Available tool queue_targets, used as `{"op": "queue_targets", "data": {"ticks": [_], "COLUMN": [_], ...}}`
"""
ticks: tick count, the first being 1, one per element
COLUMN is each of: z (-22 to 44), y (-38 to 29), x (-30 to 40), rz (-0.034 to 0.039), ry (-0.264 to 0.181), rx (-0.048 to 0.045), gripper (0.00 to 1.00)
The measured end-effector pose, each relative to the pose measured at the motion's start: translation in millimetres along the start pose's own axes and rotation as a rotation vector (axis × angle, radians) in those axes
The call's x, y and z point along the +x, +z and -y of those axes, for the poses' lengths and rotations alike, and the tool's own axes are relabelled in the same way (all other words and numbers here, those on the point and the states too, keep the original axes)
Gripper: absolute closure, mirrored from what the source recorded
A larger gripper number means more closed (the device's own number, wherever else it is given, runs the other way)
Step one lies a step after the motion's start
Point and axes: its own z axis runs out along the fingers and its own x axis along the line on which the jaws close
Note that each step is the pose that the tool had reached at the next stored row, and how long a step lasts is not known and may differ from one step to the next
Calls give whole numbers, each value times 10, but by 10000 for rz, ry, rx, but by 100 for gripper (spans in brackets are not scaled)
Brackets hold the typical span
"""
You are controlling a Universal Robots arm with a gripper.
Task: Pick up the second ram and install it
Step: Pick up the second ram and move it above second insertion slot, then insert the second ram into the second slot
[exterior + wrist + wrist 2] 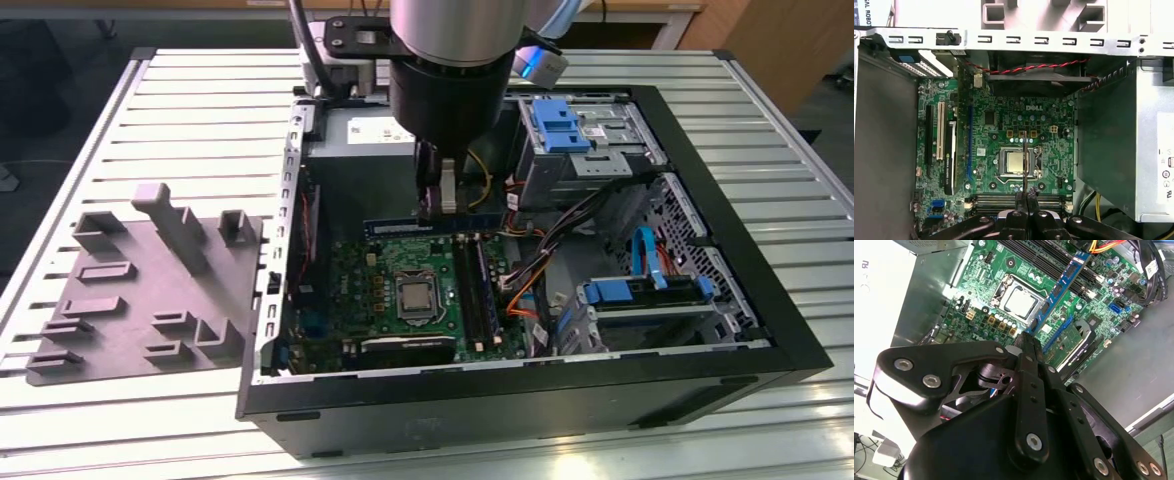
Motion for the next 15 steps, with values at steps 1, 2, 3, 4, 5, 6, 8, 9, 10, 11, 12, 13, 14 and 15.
{"op": "queue_targets", "data": {"ticks": [1, 2, 3, 4, 5, 6, 8, 9, 10, 11, 12, 13, 14, 15], "z": [0, 0, 0, 0, 0, 0, 0, 0, 0, 0, 0, 0, 0, 0], "y": [0, 3, 4, 4, 4, 4, 5, 5, 5, 5, 5, 5, 5, 5], "x": [0, 0, 0, 0, 0, 0, 0, 0, 0, 0, 0, 0, 0, 0], "rz": [0, 3, 3, 3, 3, 3, 3, 3, 3, 3, 4, 3, 4, 6], "ry": [0, 0, 0, 0, 0, 0, 0, 0, 0, 0, 1, 9, 25, 58], "rx": [0, 2, 2, 1, 2, 1, 1, 1, 1, 1, 1, 1, 2, 3], "gripper": [89, 89, 89, 89, 89, 89, 89, 89, 89, 89, 89, 89, 89, 89]}}
